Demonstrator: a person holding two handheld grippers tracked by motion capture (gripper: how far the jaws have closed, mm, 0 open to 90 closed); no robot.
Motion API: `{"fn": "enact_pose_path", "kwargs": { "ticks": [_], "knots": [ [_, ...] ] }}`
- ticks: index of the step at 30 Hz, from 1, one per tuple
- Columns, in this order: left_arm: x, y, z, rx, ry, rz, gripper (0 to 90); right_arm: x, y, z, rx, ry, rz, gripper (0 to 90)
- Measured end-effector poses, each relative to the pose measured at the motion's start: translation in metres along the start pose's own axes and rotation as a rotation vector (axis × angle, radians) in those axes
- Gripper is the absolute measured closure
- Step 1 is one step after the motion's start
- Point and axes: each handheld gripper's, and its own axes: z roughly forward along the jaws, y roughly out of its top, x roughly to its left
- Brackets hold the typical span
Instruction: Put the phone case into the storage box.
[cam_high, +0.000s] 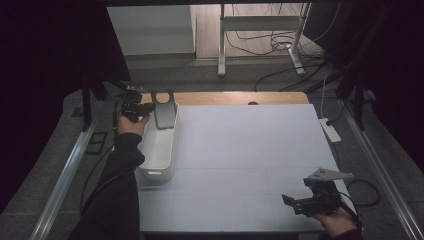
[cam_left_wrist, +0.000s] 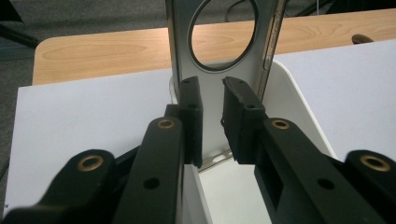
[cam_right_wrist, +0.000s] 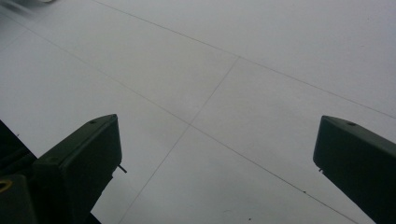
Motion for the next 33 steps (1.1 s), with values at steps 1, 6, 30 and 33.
{"fn": "enact_pose_path", "kwargs": {
  "ticks": [1, 6, 30, 33],
  "knots": [
    [0.000, 0.000, -0.001, 0.004, -0.004, 0.003, 75.4, 0.000, 0.000, 0.000, 0.000, 0.000, -0.001, 1.0],
    [0.001, -0.001, -0.004, 0.004, -0.017, 0.006, 71.4, 0.000, 0.000, 0.000, 0.000, 0.000, -0.001, 1.0],
    [0.005, -0.008, -0.013, -0.002, -0.105, 0.017, 29.6, 0.000, 0.000, 0.000, -0.002, -0.007, 0.003, 0.0],
    [0.006, -0.010, -0.014, -0.004, -0.117, 0.016, 25.1, 0.000, 0.000, 0.000, -0.004, -0.006, 0.004, 0.0]
  ]
}}
